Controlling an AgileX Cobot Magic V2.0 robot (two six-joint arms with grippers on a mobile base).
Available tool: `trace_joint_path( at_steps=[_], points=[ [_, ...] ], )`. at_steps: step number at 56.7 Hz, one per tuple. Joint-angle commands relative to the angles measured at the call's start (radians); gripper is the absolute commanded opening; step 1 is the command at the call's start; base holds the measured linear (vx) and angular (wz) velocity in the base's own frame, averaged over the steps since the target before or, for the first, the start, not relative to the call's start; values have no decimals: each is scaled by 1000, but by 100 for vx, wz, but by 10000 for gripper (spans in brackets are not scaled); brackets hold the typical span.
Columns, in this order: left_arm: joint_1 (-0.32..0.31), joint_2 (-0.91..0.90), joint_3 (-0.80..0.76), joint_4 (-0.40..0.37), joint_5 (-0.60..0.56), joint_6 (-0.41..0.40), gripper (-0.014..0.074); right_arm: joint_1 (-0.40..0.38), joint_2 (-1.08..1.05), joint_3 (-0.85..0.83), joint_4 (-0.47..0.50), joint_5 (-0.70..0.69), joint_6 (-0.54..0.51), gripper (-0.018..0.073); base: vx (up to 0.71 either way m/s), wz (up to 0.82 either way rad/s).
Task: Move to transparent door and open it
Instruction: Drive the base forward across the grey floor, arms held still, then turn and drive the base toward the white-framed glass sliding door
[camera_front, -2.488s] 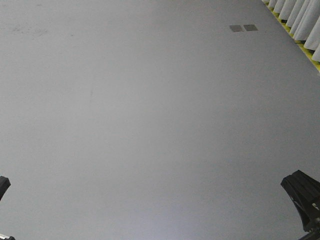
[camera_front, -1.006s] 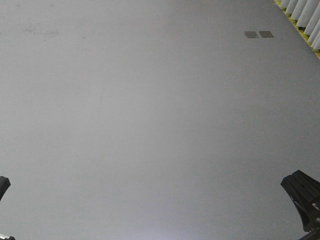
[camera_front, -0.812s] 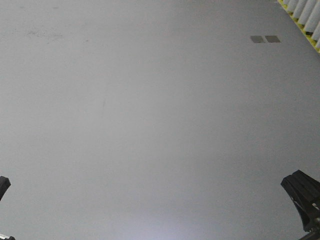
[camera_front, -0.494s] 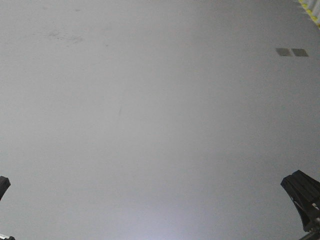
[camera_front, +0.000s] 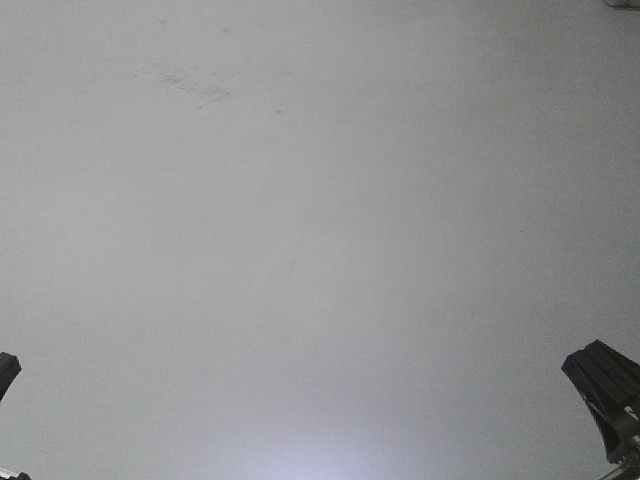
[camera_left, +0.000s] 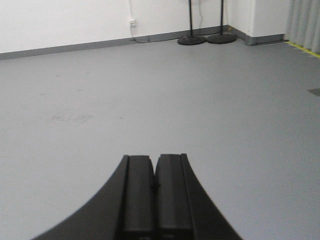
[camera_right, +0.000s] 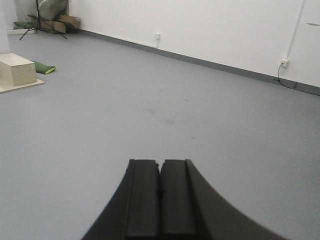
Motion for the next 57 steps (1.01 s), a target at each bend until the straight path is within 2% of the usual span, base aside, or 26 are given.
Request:
trace_joint_path(
  at_steps=[1,57],
  points=[
    [-6,-14,8,-2,-80,0,0,-3,-16,4,-5,-85,-4,-1,48,32],
    [-6,-14,8,-2,-75,0,0,-3,-16,4,-5,-86,-4,-1,53,41]
  ],
)
